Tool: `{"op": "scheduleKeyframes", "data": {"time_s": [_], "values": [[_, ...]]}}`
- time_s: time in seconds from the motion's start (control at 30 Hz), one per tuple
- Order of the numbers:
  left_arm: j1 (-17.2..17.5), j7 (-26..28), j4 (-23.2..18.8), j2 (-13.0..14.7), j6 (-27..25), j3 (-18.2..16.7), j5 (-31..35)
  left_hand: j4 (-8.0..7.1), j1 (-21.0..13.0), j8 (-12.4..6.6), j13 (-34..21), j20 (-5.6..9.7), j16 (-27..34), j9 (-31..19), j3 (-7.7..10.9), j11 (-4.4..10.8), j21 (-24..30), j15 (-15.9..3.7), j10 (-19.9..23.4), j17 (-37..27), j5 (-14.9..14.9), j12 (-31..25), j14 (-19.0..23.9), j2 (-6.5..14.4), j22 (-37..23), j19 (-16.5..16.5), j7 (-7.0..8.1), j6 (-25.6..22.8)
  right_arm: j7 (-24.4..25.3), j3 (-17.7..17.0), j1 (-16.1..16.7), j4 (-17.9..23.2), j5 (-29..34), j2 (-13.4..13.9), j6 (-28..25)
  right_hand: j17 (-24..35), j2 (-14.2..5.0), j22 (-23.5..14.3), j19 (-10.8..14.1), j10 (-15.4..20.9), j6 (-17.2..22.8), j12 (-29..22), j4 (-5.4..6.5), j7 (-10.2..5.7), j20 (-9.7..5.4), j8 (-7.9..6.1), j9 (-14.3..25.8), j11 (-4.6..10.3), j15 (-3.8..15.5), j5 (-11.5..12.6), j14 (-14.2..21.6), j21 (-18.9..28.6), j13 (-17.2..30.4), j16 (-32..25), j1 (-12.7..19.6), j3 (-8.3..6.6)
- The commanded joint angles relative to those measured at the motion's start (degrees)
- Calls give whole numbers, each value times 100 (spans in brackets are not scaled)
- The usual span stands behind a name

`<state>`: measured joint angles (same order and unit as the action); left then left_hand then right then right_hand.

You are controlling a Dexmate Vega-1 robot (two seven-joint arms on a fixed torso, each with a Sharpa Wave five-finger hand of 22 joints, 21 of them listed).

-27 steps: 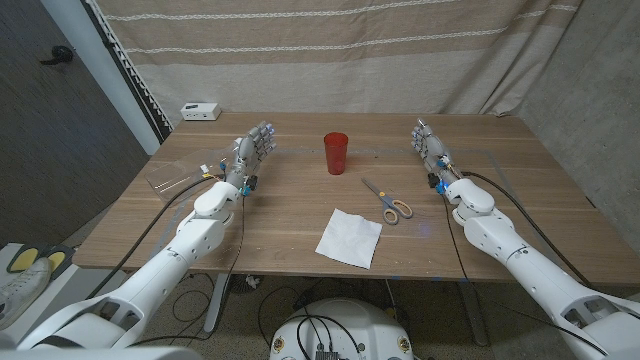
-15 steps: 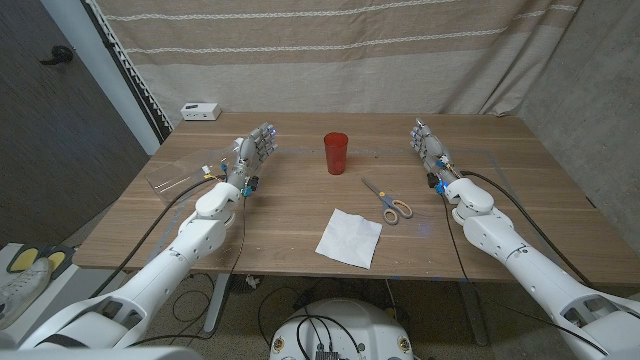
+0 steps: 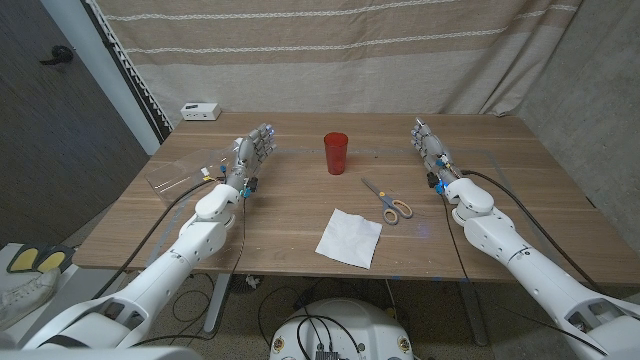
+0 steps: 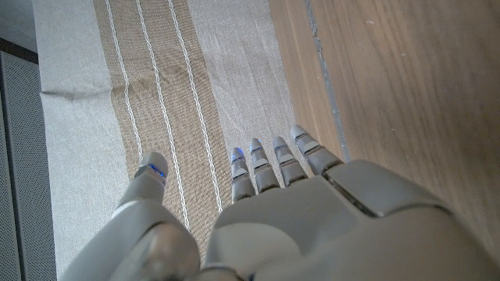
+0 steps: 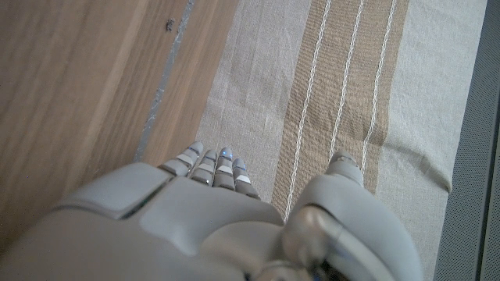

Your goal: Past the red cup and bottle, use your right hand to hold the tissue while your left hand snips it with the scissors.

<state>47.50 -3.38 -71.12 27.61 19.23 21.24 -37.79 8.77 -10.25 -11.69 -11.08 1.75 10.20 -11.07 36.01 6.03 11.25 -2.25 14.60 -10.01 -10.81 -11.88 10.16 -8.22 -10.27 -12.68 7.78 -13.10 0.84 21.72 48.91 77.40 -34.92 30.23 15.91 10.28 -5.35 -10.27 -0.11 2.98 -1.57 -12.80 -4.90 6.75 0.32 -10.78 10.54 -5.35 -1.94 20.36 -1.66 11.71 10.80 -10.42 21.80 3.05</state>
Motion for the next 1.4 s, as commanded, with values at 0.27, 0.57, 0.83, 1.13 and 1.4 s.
{"op": "scheduleKeyframes", "data": {"time_s": [0.27,0.57,0.83,1.13,1.4], "values": [[-5,-27,242,-111,309,-1,69,19,-96,-40,-23,26,55,-20,34,70,27,-513,95,-21,-47,-45,59,4,-19,-42,0,-88,340,109,100,361,551,301,-161,18,0,-13,21,129,-7,-65,-85,94,39,-17,24,-61,35,29,49,21,21,-55,115,9],[17,-5,349,-167,377,-1,69,24,-120,-40,-24,31,57,-20,36,15,29,-506,99,-21,-55,-42,63,6,-18,-47,6,-104,296,177,106,331,705,353,-102,16,9,-13,26,242,36,-108,-120,89,50,-47,25,4,102,37,55,14,27,-48,171,2],[46,66,302,-174,363,-15,66,24,-134,-33,-24,39,55,-20,34,25,29,-499,94,-21,-58,-36,56,5,-18,-45,8,-98,468,210,116,636,1019,595,-351,16,18,-15,48,352,205,-146,-156,-16,53,-110,21,91,170,50,89,12,32,-50,234,-4],[65,116,215,-176,326,10,95,24,-154,-33,-24,242,53,-20,29,13,31,-545,116,-21,-62,-38,51,2,-15,-55,2,-119,716,266,193,1020,1425,837,-666,15,29,-15,78,426,234,-173,-173,5,67,-115,20,70,187,57,116,19,34,-54,261,-4],[164,237,22,-87,253,-52,81,27,-177,-43,-24,515,38,-20,16,-9,21,-591,141,-18,-65,-41,7,-11,-8,-44,-11,-176,880,257,300,1075,1581,822,-563,13,36,-15,141,479,315,-190,-198,-16,63,-141,20,78,221,70,168,35,38,-64,307,-9]]}}
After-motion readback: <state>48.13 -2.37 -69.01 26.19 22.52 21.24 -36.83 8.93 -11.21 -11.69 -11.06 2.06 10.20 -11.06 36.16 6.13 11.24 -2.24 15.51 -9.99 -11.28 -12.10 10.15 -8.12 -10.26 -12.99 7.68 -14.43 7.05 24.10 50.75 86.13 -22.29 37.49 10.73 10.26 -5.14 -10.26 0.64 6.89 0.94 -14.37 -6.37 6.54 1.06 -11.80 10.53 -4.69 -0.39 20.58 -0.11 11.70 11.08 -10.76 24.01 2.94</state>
